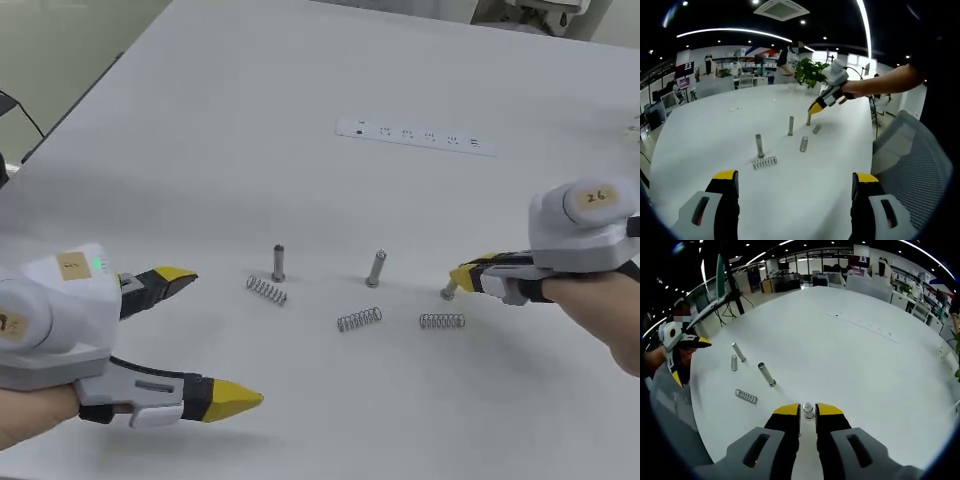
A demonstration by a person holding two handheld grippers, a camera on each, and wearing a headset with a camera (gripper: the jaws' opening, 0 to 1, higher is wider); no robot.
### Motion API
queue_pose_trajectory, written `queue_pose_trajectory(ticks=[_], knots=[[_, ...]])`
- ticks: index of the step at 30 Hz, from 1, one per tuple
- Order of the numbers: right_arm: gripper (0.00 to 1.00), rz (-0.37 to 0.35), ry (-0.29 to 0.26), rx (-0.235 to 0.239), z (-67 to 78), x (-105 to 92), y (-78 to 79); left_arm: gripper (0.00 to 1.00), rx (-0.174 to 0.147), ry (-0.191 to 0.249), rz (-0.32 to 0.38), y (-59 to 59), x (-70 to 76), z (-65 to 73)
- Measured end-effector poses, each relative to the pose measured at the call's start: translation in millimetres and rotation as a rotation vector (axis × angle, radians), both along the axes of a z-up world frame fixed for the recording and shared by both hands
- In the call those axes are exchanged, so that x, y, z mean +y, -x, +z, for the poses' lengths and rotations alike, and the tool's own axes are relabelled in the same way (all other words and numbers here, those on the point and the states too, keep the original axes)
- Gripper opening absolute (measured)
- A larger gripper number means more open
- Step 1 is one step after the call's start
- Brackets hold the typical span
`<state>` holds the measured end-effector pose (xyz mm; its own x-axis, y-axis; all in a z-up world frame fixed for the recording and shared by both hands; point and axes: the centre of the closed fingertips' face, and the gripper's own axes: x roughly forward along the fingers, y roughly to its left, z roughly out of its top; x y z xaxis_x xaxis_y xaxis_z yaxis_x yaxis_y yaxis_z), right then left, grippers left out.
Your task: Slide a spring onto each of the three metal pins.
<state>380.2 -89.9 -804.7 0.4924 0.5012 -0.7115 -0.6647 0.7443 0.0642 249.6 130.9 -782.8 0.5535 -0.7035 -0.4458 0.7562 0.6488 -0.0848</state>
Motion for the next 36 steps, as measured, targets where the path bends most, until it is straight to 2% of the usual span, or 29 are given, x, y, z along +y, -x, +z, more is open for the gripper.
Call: queue_pose_trajectory(ticks=[2, 5, 7, 10, 13, 15, 18, 22, 29, 36], knots=[[0.11, -0.004, -0.009, 0.002, 2.0, -0.6, 0.9, 0.91, 0.000, 0.000, 0.001, -0.1, 0.1, 0.1], [0.14, -0.012, -0.024, -0.026, 11.1, -3.6, 2.2, 0.91, 0.001, -0.002, 0.000, 0.1, 0.3, -0.2], [0.13, 0.000, -0.024, -0.041, 16.2, -6.0, 5.0, 0.91, 0.001, -0.002, 0.000, 0.1, 0.5, -0.3], [0.11, 0.063, 0.036, -0.078, 19.2, -12.0, 10.7, 0.91, 0.001, -0.002, 0.002, 0.1, 1.0, -0.9], [0.11, 0.143, 0.060, -0.090, 19.3, -10.7, 24.1, 0.91, 0.002, -0.002, 0.002, 0.4, 1.1, -1.4], [0.11, 0.186, 0.071, -0.088, 17.5, -8.9, 31.6, 0.91, 0.003, -0.002, 0.003, 0.6, 1.1, -1.9], [0.12, 0.296, 0.101, -0.083, 11.3, -2.9, 45.8, 0.91, 0.003, -0.003, 0.002, 1.0, 1.0, -2.1], [0.15, 0.377, 0.125, -0.073, 5.0, 4.7, 55.1, 0.91, 0.004, -0.007, -0.001, 1.3, 0.8, -2.4], [0.16, 0.445, 0.156, -0.024, -11.1, 10.6, 59.1, 0.91, 0.002, -0.004, -0.002, 1.5, 0.5, -1.0], [0.19, 0.483, 0.207, -0.014, -22.1, 7.0, 55.5, 0.91, 0.003, -0.004, 0.003, 1.9, 2.4, -1.1]])
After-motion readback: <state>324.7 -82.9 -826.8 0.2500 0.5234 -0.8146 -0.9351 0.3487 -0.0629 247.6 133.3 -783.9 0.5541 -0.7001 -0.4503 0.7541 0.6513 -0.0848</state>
